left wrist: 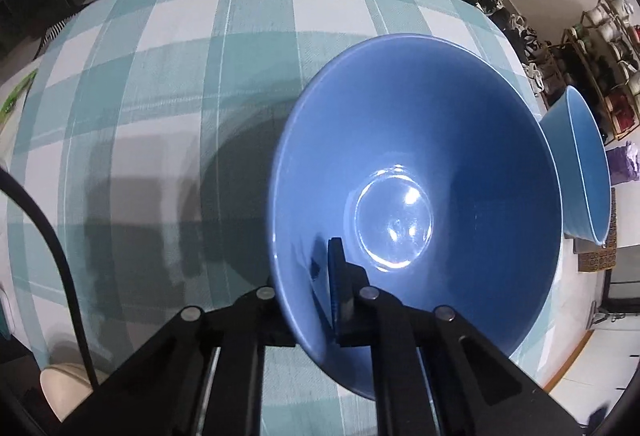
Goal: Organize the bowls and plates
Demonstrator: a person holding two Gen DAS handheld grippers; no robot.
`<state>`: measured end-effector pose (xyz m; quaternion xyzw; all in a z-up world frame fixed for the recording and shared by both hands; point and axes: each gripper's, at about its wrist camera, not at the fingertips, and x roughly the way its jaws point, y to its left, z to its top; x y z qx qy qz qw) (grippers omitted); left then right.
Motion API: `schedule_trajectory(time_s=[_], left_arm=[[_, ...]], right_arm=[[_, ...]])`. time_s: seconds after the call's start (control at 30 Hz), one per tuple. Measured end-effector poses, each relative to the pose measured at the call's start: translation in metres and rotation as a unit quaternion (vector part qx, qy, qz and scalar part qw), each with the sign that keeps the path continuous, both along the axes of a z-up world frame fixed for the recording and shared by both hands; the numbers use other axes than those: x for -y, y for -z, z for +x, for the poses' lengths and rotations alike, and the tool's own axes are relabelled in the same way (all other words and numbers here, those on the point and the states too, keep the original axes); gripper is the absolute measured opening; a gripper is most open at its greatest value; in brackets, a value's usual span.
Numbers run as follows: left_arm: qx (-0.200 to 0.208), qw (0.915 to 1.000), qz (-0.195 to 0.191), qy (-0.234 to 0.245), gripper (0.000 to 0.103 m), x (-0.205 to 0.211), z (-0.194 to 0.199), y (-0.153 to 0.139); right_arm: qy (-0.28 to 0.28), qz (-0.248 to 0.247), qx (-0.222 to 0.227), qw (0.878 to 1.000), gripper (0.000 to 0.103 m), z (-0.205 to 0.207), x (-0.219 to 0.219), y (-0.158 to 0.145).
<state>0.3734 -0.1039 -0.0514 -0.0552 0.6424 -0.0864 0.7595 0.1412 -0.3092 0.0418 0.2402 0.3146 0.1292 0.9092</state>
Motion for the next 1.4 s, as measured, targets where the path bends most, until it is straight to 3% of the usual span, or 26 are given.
schedule_trajectory(time_s=[0.07, 0.2, 0.3, 0.47, 0.6, 0.63, 0.7, 0.9, 0.97, 1.03, 1.4], left_arm=[[-0.003, 1.0, 0.003, 0.008, 0.007, -0.003, -0.005, 0.0], [-0.01, 0.9996, 0.009, 0.023, 0.008, -0.007, -0.017, 0.0], [-0.014, 0.9994, 0.008, 0.029, 0.008, -0.009, -0.025, -0.001], [-0.018, 0.9989, 0.011, 0.041, 0.008, -0.01, -0.034, -0.003], [-0.019, 0.9987, 0.009, 0.046, 0.008, -0.009, -0.037, -0.003], [-0.02, 0.9987, 0.009, 0.047, 0.008, -0.009, -0.037, -0.003], [-0.022, 0.9985, 0.007, 0.049, 0.009, -0.01, -0.037, -0.004], [-0.027, 0.9989, 0.002, 0.039, 0.009, -0.008, -0.034, 0.002], [-0.024, 0.999, 0.004, 0.039, 0.009, -0.006, -0.035, 0.003], [-0.028, 0.9988, 0.003, 0.04, 0.009, -0.005, -0.037, 0.003], [-0.035, 0.9987, 0.018, 0.031, 0.01, -0.002, -0.05, -0.002]], right_arm=[[-0.009, -0.013, -0.028, 0.999, 0.102, 0.036, -0.002, -0.001], [-0.049, -0.046, -0.128, 0.989, 0.099, 0.111, -0.019, 0.019], [-0.052, -0.046, -0.194, 0.979, 0.098, 0.146, -0.023, 0.045], [-0.046, -0.045, -0.252, 0.965, 0.095, 0.176, -0.027, 0.079], [-0.034, -0.012, -0.294, 0.955, 0.069, 0.191, -0.02, 0.1], [-0.031, -0.019, -0.296, 0.954, 0.059, 0.193, -0.02, 0.101], [-0.028, -0.049, -0.301, 0.952, 0.055, 0.194, -0.023, 0.102], [-0.039, -0.065, -0.298, 0.952, 0.028, 0.195, -0.028, 0.107], [-0.042, -0.078, -0.296, 0.951, 0.025, 0.194, -0.032, 0.107], [-0.047, -0.082, -0.295, 0.951, 0.016, 0.191, -0.034, 0.108], [-0.059, -0.091, -0.266, 0.958, 0.015, 0.173, -0.036, 0.09]])
